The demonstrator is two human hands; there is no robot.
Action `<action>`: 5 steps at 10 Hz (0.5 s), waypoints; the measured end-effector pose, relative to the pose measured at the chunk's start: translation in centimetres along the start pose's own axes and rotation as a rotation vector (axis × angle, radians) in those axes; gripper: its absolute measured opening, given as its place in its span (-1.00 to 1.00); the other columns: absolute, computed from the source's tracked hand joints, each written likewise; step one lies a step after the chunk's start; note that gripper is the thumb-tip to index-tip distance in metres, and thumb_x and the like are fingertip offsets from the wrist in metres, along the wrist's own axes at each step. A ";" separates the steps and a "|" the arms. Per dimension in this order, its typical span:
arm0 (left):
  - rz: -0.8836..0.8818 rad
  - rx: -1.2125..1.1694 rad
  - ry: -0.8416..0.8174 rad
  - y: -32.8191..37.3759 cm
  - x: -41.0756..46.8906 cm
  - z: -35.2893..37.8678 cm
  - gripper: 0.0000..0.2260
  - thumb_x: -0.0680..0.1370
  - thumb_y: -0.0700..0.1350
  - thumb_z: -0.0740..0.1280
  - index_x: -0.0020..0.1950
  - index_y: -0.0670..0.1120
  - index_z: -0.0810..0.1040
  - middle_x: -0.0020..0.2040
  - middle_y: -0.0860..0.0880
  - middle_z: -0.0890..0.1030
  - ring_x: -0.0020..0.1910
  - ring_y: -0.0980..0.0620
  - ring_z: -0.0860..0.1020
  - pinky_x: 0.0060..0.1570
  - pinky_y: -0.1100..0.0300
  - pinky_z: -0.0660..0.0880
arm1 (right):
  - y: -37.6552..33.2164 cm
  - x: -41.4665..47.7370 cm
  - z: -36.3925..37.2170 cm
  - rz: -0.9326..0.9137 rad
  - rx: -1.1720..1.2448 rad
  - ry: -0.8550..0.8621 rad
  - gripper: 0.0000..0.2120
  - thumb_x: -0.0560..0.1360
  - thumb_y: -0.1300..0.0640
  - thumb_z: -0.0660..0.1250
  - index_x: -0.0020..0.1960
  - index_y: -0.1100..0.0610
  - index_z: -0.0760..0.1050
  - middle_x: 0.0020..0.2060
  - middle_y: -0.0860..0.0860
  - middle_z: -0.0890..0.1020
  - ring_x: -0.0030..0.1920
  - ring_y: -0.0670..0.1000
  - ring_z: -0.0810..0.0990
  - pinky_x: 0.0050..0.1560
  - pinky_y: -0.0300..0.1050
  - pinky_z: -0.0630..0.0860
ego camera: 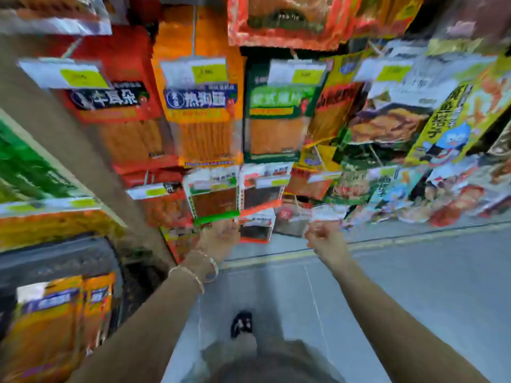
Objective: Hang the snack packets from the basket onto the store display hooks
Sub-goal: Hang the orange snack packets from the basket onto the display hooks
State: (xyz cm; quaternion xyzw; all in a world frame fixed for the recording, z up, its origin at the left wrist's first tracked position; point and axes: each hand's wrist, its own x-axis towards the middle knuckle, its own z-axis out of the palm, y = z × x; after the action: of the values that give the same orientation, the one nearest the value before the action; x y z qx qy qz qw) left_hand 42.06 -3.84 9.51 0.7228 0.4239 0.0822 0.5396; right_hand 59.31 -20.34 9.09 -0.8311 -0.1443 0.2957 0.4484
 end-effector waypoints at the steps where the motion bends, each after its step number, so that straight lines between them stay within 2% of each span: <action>1: -0.349 0.085 -0.103 -8.4 -5.1 1.7 -0.96 0.59 -0.17 0.24 -0.05 -0.05 0.45 0.02 -0.10 0.44 -0.07 0.02 0.43 -0.03 0.20 0.42 | 6.4 -4.0 1.9 0.256 0.086 -0.110 -0.84 0.53 0.40 0.23 0.07 0.24 0.37 -0.28 0.16 0.45 -0.40 0.03 0.38 -0.48 -0.31 0.33; 2: -0.595 -0.104 -0.072 -15.8 -13.0 3.5 -0.85 0.60 -0.19 0.22 -0.17 -0.03 0.42 0.00 -0.14 0.45 -0.14 -0.02 0.46 -0.17 0.22 0.38 | 12.0 -8.4 2.7 0.477 0.003 -0.289 -0.88 0.55 0.36 0.21 0.00 0.17 0.36 -0.29 0.11 0.45 -0.38 0.03 0.40 -0.38 -0.22 0.27; 3: -0.767 -0.114 -0.104 -19.0 -19.9 4.5 -0.76 0.58 -0.24 0.22 -0.29 -0.08 0.42 -0.14 -0.18 0.43 -0.35 0.01 0.45 -0.30 0.21 0.34 | 16.1 -12.8 3.3 0.603 -0.176 -0.465 -0.90 0.56 0.27 0.22 -0.12 0.14 0.38 -0.29 0.11 0.47 -0.38 0.02 0.42 -0.36 -0.22 0.29; 4: -0.816 -0.178 -0.017 -22.0 -25.9 5.3 -0.78 0.57 -0.20 0.25 -0.29 -0.12 0.47 -0.21 -0.19 0.48 -0.29 -0.02 0.45 -0.23 0.18 0.37 | 19.2 -16.6 4.2 0.516 -0.410 -0.645 -0.85 0.53 0.27 0.25 -0.23 0.16 0.44 -0.29 0.13 0.49 -0.33 0.02 0.46 -0.30 -0.20 0.38; 5: -0.889 -0.239 0.114 -23.9 -30.4 4.9 -0.82 0.56 -0.16 0.28 -0.21 -0.15 0.57 -0.22 -0.16 0.58 -0.19 -0.03 0.50 -0.07 0.16 0.44 | 20.1 -18.9 4.9 0.344 -0.655 -0.808 -0.72 0.49 0.27 0.23 -0.40 0.14 0.41 -0.37 0.08 0.45 -0.32 0.00 0.40 -0.25 -0.17 0.31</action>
State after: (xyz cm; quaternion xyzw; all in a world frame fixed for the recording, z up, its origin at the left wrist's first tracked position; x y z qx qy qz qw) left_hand 13.32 -27.22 -2.48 0.3980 0.7092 -0.0690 0.5779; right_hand 40.91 -37.84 -2.80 -0.7592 -0.2515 0.6000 0.0204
